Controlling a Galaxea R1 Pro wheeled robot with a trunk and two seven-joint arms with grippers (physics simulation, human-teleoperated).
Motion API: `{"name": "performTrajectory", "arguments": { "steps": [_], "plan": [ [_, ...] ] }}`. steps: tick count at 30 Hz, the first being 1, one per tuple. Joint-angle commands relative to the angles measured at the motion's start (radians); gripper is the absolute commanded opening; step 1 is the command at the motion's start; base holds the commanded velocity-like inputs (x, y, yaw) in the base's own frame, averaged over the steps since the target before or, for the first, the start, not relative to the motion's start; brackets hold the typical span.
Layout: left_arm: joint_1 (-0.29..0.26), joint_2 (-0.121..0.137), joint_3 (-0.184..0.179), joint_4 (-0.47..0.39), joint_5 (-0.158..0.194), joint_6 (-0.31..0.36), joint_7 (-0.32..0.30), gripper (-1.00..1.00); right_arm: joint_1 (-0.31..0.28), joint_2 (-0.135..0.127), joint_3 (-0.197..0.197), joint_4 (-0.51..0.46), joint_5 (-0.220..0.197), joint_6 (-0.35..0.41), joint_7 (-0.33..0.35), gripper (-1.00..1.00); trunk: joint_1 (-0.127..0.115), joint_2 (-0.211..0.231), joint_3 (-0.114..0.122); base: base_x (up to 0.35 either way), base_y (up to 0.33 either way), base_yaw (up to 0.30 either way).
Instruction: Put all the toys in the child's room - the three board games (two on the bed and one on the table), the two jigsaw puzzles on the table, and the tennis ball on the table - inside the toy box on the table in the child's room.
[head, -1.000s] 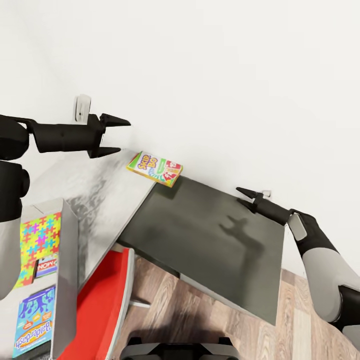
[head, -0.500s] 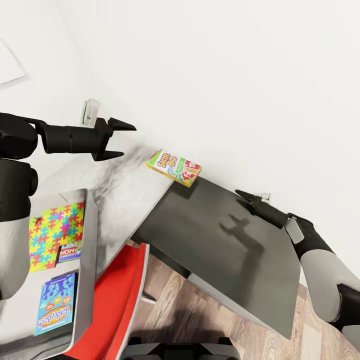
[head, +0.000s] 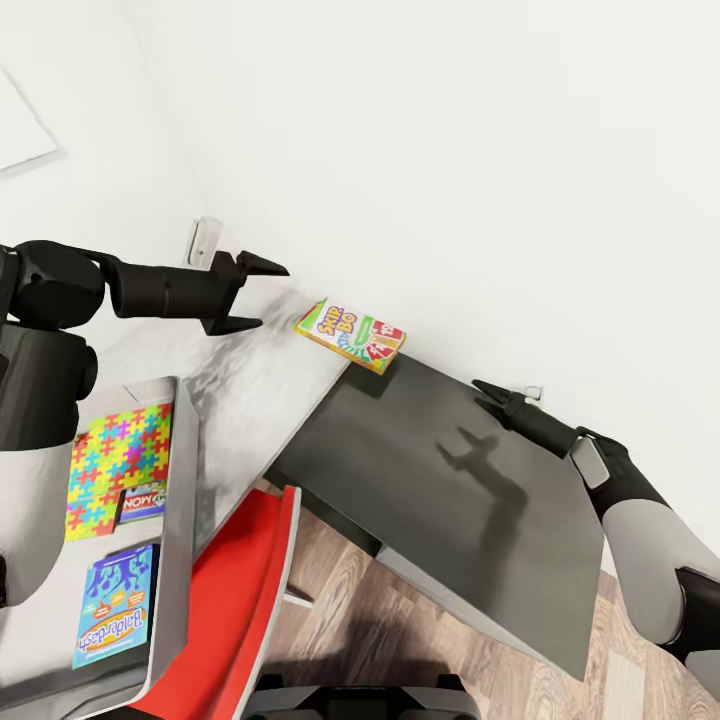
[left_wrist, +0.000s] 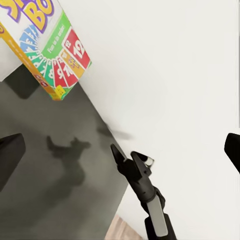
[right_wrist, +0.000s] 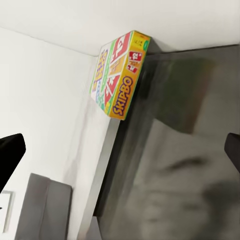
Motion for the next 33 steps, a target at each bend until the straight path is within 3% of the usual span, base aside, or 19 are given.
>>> {"name": "performTrajectory", "arguments": {
  "steps": [1, 10, 24, 33],
  "plan": [
    [-0.005, 0.000, -0.003, 0.000, 0.007, 0.003, 0.007, 1.00, -0.001, 0.001, -0.002, 0.001, -0.003, 0.007, 0.002, 1.00, 0.001, -0.002, -0.001, 0.000, 0.000, 0.006],
    [-0.050, -0.001, -0.009, 0.001, 0.020, -0.005, 0.009, 1.00, -0.002, 0.003, 0.001, 0.000, -0.003, 0.001, -0.002, 1.00, 0.001, -0.002, -0.001, 0.000, 0.000, 0.003],
    [-0.098, -0.016, -0.014, 0.001, 0.020, -0.007, 0.021, 1.00, -0.002, 0.006, 0.000, -0.005, -0.002, -0.002, -0.009, 1.00, 0.054, -0.100, -0.045, 0.000, 0.000, 0.000],
    [-0.109, -0.021, -0.032, 0.001, 0.020, -0.007, 0.024, 1.00, -0.002, 0.014, 0.000, -0.004, -0.001, -0.004, -0.012, 1.00, 0.054, -0.100, -0.045, 0.000, 0.000, 0.000]
  ]
}}
